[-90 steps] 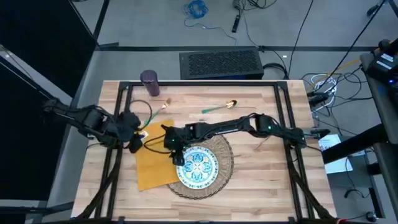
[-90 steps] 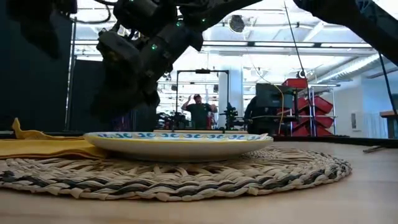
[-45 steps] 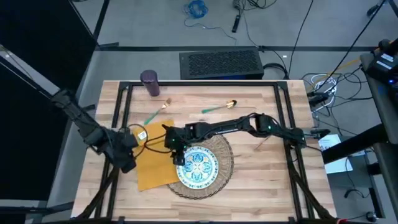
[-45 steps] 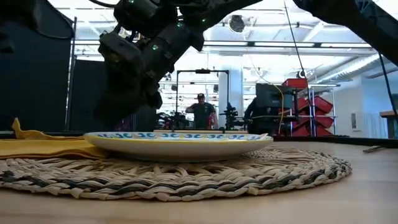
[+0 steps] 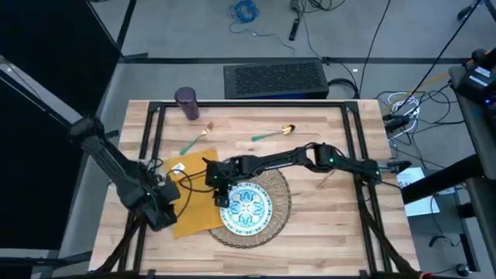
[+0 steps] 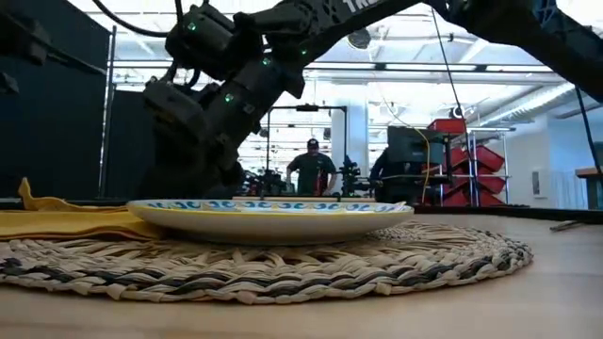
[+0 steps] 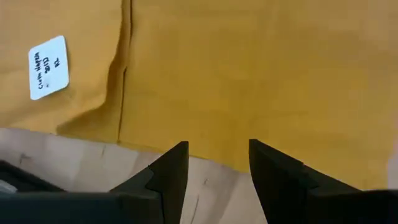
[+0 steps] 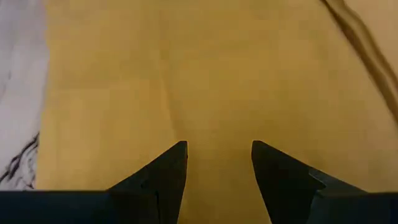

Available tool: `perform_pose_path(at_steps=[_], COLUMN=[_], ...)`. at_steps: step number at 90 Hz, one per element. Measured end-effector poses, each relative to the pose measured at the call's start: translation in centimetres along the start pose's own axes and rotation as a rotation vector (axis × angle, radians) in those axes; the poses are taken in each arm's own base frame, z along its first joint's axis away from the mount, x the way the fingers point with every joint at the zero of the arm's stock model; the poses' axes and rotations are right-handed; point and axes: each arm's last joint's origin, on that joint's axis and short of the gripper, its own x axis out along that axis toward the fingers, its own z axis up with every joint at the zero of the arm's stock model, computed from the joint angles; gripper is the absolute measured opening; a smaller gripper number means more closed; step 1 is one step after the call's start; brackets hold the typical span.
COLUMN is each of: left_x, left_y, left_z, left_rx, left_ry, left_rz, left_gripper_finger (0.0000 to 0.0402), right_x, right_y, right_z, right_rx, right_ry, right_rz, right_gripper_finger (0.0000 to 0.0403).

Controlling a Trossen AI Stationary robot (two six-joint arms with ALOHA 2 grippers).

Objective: Set table place
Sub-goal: Fold the yellow table napkin

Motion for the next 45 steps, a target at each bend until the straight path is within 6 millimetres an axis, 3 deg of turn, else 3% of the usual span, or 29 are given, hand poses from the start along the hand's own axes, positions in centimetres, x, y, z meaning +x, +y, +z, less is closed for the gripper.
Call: perform_pose_path(at_steps=[22, 45], left_x=[1.7, 2.0], left_y=[-1.2, -1.6], left_z=[0.0, 0.0], left_rx=[0.062, 0.123], left_ry=[0.03, 0.028], left_rz=[0.065, 0.051], left_gripper_finger=[0.015, 0.015], right_x=[0.1, 0.2], right_y=[0.4, 2.3], right_z=[-0.2, -0.5], right_rx=[0.008, 0.014], right_ry=[0.013, 0.031], right_rz=[0.009, 0.054], right_gripper_finger=[0.0166, 0.0166])
